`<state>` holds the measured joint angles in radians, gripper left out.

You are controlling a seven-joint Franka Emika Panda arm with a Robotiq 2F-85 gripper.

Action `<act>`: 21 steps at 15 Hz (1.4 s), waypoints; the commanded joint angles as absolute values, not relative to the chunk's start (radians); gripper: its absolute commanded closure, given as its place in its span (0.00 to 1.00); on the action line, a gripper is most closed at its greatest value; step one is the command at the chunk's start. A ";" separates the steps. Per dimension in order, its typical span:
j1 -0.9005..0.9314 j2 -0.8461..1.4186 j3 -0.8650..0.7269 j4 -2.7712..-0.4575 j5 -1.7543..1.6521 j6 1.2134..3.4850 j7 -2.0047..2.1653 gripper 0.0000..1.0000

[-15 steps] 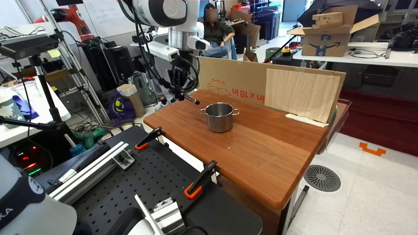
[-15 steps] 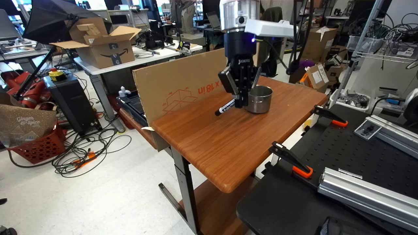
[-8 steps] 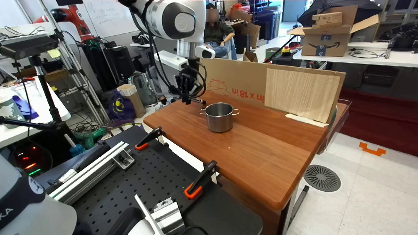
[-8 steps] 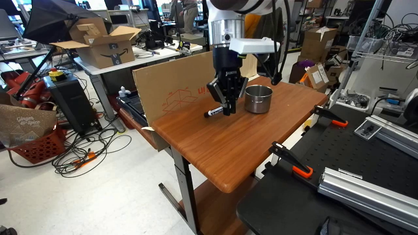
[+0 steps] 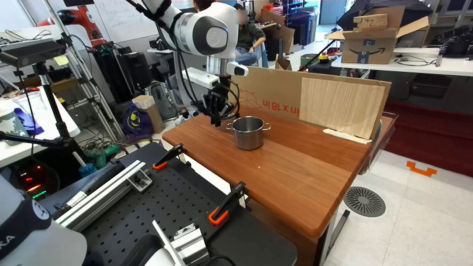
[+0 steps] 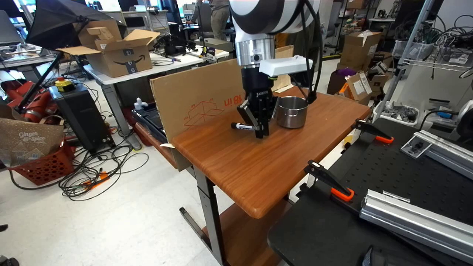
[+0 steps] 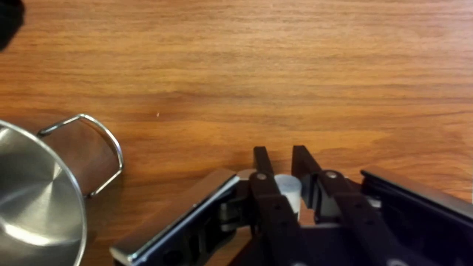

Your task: Put the marker on the table

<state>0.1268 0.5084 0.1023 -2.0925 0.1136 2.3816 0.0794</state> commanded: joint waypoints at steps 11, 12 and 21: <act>0.168 0.567 0.062 -2.066 0.007 2.405 0.150 0.31; 0.169 0.569 0.061 -2.065 0.003 2.403 0.152 0.23; 0.168 0.556 0.065 -2.071 0.001 2.400 0.152 0.00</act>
<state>0.1489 0.5581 0.0784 -2.0746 0.0230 2.3966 0.1303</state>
